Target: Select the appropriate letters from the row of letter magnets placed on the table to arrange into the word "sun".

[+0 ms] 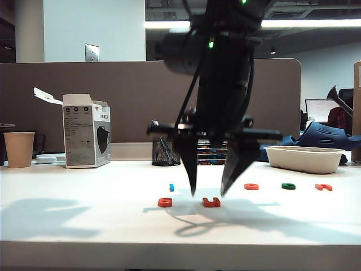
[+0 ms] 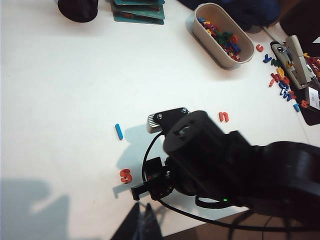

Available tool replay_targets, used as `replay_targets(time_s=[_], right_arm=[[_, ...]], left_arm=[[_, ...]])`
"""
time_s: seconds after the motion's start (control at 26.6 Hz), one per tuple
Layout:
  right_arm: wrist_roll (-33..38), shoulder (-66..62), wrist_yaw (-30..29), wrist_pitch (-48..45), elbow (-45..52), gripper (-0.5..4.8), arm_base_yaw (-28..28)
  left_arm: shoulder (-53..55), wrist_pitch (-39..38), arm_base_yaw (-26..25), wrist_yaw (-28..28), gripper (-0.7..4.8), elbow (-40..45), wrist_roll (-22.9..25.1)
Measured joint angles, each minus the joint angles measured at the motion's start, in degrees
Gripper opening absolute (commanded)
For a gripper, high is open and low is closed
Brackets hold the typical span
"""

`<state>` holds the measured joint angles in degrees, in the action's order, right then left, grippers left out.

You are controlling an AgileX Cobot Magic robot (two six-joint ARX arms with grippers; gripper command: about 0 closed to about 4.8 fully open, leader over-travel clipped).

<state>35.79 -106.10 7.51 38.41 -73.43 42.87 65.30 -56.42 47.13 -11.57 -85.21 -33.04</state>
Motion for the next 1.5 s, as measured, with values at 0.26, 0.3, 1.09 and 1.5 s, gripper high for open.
replay_targets(time_s=[0.26, 0.3, 1.09, 1.5], right_arm=[[-5.3, 7.8, 4.1, 0.9, -0.2, 2.47, -5.6], [-6.1, 8.3, 4.8, 1.3, -0.2, 2.62, -6.8], [-16.0, 1.2, 3.8, 3.1, 0.1, 2.66, -28.1], [-17.6, -1.6, 3.1, 1.0, -0.2, 2.65, -29.1]], left_arm=[[0.0, 0.0, 0.0, 0.0, -0.05, 0.0, 0.0], [0.0, 0.0, 0.0, 0.0, -0.04, 0.0, 0.0], [0.0, -0.3, 0.0, 0.0, -0.04, 0.0, 0.0], [0.0, -0.4, 0.0, 0.0, -0.04, 0.0, 0.0]])
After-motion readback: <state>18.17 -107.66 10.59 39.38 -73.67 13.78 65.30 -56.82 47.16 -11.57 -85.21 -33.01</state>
